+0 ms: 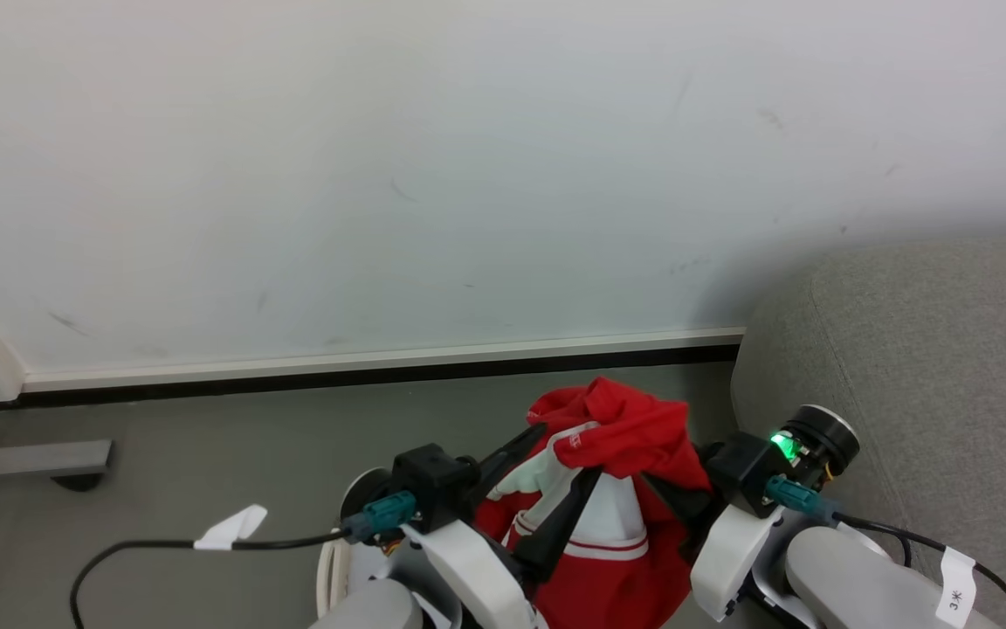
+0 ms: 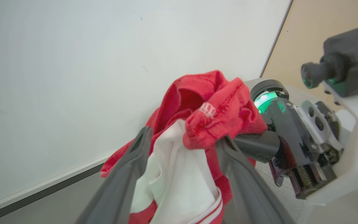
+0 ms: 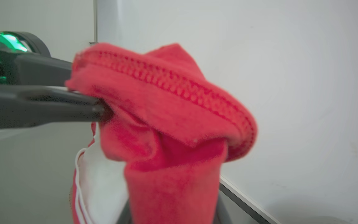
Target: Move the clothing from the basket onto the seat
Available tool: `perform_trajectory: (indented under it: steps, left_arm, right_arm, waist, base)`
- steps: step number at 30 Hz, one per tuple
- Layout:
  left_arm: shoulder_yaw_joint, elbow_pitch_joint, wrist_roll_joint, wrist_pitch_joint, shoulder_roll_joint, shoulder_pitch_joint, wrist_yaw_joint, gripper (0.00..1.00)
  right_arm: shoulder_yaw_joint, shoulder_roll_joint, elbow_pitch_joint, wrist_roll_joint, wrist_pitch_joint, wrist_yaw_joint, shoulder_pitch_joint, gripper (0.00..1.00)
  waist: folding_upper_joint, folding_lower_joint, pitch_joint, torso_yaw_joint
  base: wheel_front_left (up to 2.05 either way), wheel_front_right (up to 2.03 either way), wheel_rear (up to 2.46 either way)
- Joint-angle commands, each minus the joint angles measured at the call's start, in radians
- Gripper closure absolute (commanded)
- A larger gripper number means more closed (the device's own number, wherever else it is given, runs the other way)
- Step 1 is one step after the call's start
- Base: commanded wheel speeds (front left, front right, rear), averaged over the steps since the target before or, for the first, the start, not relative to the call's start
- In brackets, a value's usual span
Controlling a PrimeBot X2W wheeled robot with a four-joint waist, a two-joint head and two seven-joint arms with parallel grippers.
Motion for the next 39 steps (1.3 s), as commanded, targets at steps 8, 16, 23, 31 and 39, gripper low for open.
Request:
perform_trajectory:
  steps: [8,16,23,31,39]
  left_arm:
    - [0.011,0.021,0.019,-0.040,0.008,0.025,0.028,0.00]
    - [0.017,0.016,0.019,-0.060,-0.003,0.035,0.040,0.00]
    - [0.019,0.001,0.017,-0.068,-0.009,0.031,0.044,0.00]
    - [0.006,-0.007,0.012,-0.070,-0.025,0.021,0.040,0.00]
    - [-0.010,-0.009,0.025,-0.061,-0.041,-0.008,0.037,0.00]
  right_arm:
    - [-0.135,-0.057,-0.052,-0.052,-0.001,-0.002,0.024,1.00]
    - [-0.262,-0.121,-0.141,-0.080,-0.001,-0.002,0.028,1.00]
    - [-0.334,-0.164,-0.211,-0.084,-0.001,-0.002,0.057,1.00]
    - [-0.438,-0.216,-0.273,-0.089,0.019,-0.002,0.108,1.00]
    - [-0.585,-0.248,-0.333,-0.113,0.047,-0.002,0.155,1.00]
  waist:
    - [0.0000,-0.0001,-0.003,-0.010]
    - [0.0000,-0.0001,-0.007,-0.096]
    - [0.0000,-0.0001,-0.009,-0.227]
    - [0.0000,-0.0001,-0.001,-0.335]
    - [0.0000,-0.0001,0.042,-0.338]
  base:
    - [0.00,0.00,0.00]
    - [0.00,0.00,0.00]
    - [0.00,0.00,0.00]
    - [0.00,0.00,0.00]
    - [0.00,0.00,0.00]
